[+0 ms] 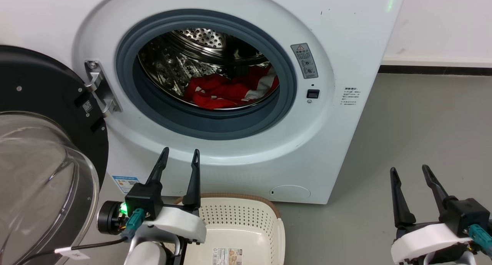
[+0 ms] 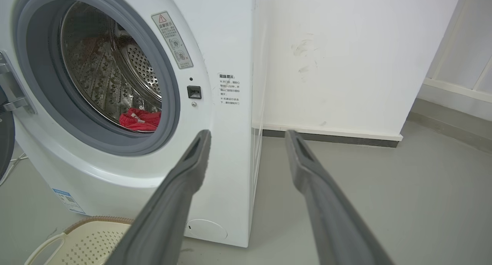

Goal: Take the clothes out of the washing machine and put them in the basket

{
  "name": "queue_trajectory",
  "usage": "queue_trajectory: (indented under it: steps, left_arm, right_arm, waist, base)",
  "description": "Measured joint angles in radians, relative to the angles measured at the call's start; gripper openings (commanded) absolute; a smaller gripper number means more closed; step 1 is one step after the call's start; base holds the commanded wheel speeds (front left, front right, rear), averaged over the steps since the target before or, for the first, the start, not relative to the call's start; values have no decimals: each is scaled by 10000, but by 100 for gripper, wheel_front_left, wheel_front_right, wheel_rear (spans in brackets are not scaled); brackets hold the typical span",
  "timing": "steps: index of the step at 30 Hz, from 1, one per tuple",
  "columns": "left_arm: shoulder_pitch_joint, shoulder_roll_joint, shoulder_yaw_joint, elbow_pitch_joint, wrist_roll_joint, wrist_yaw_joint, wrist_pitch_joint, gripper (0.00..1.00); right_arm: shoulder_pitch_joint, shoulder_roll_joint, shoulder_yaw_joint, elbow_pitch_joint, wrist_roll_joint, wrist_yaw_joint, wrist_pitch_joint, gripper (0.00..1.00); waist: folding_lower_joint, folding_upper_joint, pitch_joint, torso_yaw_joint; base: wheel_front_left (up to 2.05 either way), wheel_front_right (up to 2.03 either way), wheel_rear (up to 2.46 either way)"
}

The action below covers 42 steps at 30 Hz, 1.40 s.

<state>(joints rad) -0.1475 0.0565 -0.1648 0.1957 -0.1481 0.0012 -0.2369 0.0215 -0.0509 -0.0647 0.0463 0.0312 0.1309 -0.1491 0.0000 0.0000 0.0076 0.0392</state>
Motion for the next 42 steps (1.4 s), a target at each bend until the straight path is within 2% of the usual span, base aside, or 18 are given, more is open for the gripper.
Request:
queue_trajectory:
  steps: [14, 31, 42]
  left_arm:
    - [-18, -29, -52, 159, 790, 79, -234, 100]
    - [-123, -46, 29, 169, 823, 142, -259, 100]
    - [-2324, -38, 268, 1024, 913, 637, -261, 100]
  right_arm:
    - [42, 0, 25, -102, -966, 0, -142, 100]
    - [27, 0, 42, -113, -936, 0, -165, 100]
    - [-835, -2, 729, -439, -686, 0, -257, 100]
  waist:
    - [0, 0, 31, 70]
    - [0, 0, 252, 35]
    - [1, 0, 1671, -486]
  base:
    - [0, 0, 0]
    - [0, 0, 0]
    - [0, 0, 0]
